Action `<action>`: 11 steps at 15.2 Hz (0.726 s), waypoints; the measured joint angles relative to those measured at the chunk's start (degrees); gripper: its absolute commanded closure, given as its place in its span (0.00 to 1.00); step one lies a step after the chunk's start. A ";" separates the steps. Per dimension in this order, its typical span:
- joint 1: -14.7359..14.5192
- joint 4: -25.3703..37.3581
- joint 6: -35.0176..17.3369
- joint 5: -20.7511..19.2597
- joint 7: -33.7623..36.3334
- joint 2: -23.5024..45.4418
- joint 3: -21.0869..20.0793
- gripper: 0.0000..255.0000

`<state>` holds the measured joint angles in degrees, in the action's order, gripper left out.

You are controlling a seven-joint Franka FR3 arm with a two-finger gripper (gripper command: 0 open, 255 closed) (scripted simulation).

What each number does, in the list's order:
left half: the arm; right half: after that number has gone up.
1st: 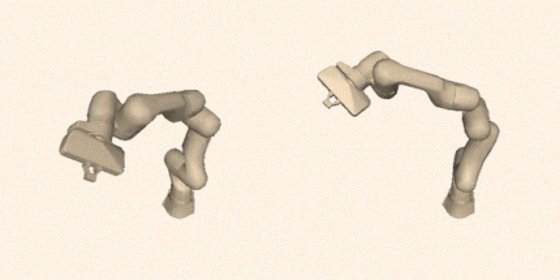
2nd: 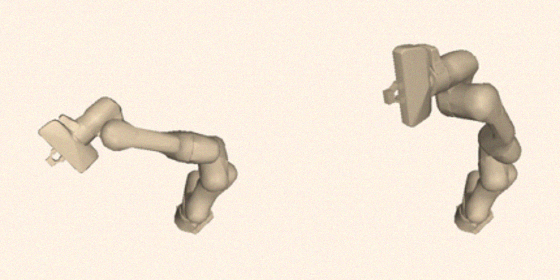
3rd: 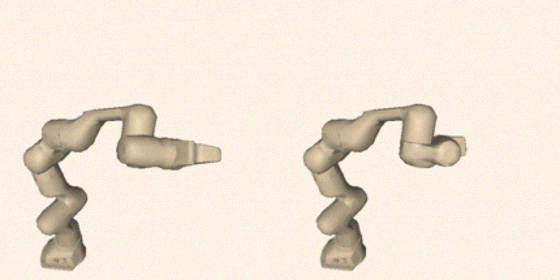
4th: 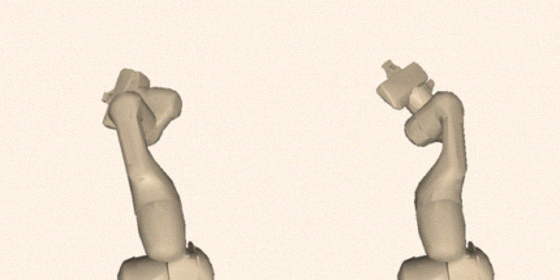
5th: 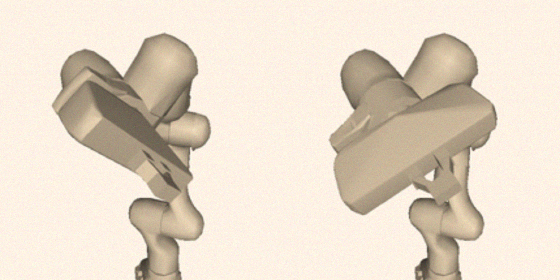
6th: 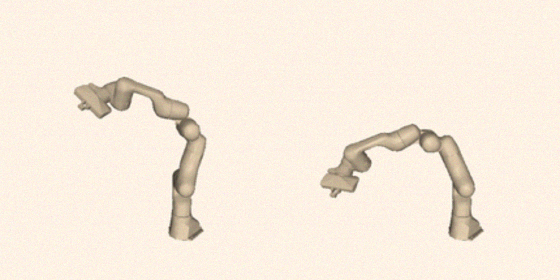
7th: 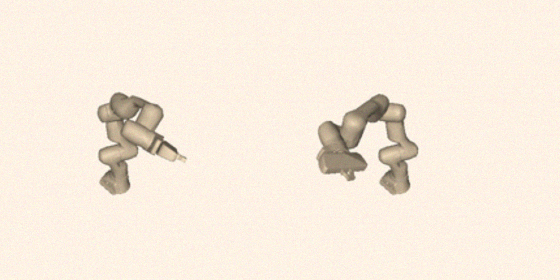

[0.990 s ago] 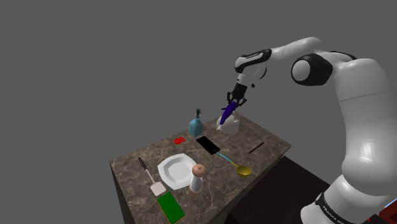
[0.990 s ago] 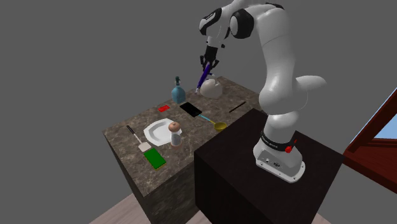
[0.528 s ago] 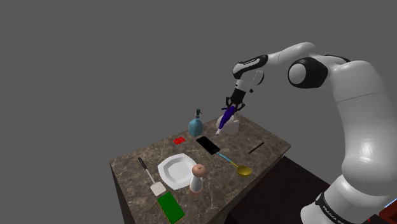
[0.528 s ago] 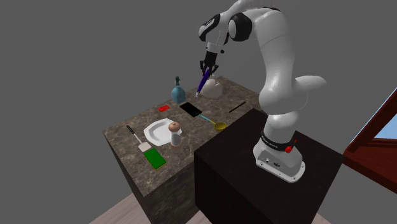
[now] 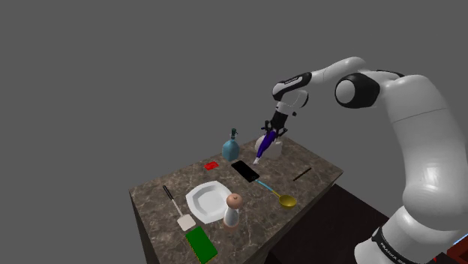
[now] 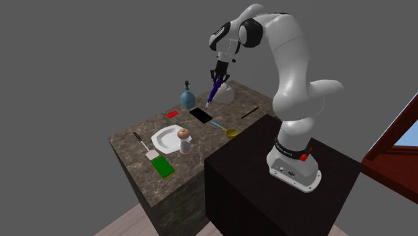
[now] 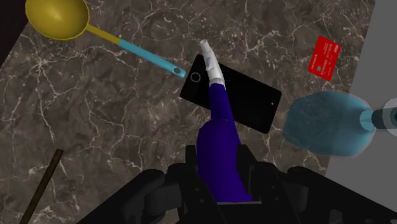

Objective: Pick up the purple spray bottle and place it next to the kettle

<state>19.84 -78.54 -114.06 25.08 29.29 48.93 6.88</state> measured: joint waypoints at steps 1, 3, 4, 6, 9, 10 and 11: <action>0.07 0.16 -0.33 0.08 -0.16 0.52 -0.05 1.00; 0.16 0.61 -1.00 0.23 -0.41 1.66 -0.18 1.00; 0.20 0.62 -1.50 0.34 -0.60 2.21 -0.25 1.00; 0.26 1.23 -2.14 0.49 -0.78 3.46 -0.40 1.00; 0.34 1.34 -3.40 0.75 -1.26 4.89 -0.60 1.00; 0.29 1.53 -3.77 0.84 -1.28 5.44 -0.69 1.00; 0.40 1.92 -4.00 0.89 -1.44 6.09 -0.74 1.00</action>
<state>20.24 -76.62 -118.07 25.97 27.85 55.02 6.14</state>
